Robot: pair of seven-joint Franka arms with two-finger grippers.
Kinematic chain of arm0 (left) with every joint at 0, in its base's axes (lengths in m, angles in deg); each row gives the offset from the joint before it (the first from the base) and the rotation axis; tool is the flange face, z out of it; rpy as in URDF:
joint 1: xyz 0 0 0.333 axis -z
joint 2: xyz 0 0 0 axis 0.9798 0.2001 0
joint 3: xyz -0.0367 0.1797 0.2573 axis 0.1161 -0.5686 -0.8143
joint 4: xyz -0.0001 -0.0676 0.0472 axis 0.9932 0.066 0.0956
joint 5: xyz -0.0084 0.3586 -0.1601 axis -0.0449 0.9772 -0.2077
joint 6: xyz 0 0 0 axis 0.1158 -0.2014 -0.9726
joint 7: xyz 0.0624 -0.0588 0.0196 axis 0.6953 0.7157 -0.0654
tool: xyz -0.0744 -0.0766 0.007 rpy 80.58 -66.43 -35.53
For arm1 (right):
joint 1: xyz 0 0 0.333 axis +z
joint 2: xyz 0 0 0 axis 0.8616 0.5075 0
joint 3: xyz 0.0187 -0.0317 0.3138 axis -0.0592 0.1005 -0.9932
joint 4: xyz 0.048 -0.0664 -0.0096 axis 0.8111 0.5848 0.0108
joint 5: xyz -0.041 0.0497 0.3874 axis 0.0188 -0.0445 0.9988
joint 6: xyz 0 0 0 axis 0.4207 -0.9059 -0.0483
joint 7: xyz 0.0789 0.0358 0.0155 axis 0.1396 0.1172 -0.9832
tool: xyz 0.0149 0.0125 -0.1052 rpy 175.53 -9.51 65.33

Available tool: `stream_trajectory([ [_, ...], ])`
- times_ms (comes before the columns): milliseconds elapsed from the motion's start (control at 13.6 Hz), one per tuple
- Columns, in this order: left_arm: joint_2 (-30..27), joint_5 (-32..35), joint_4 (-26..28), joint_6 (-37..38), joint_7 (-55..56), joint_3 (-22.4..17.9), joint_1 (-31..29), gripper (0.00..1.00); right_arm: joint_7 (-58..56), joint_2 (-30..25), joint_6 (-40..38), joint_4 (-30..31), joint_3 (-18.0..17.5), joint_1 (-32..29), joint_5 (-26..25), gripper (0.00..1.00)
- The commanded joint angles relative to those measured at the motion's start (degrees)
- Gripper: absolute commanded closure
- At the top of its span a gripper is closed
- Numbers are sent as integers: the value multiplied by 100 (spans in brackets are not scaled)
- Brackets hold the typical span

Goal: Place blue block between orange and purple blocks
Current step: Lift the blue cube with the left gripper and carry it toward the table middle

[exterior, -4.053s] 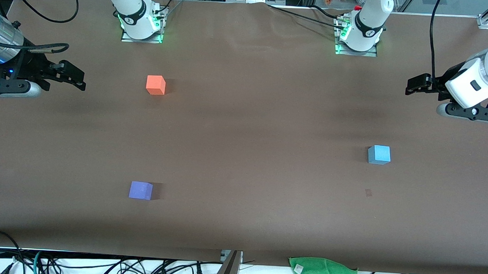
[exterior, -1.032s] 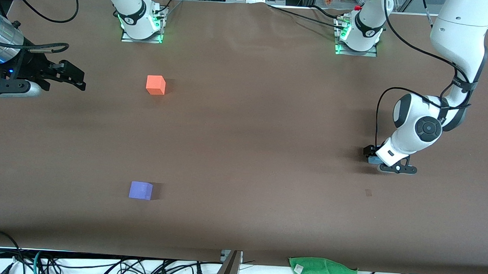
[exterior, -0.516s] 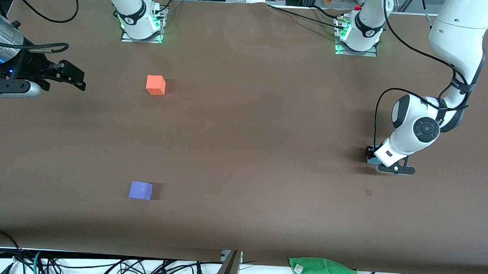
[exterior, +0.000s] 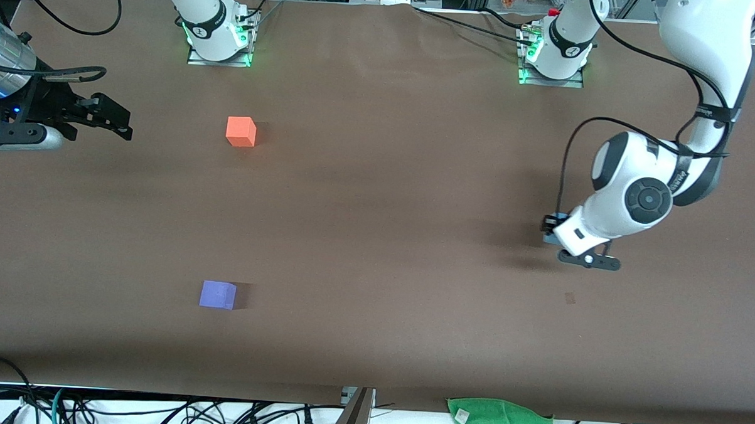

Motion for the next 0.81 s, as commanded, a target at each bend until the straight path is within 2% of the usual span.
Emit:
stream_trajectory([
  [0, 87, -524, -306, 152, 410, 37, 506, 85, -98, -28, 100, -22, 58, -44, -9, 0],
  [221, 411, -693, -797, 152, 1639, 28, 1376, 84, -537, 60, 294, -22, 286, -71, 254, 0],
  [516, 1298, -623, -1484, 108, 2520, 19, 2388, 84, -511, 174, 224, 4, 612, -150, 326, 0],
  [589, 1465, -606, -1511, 64, 2653, -7, 2581, 82, -503, 218, 242, 4, 630, -159, 326, 0],
  [737, 1668, -553, -1485, -548, 2689, -25, 2759, 66, -572, 341, 286, -13, 630, -220, 335, 0],
])
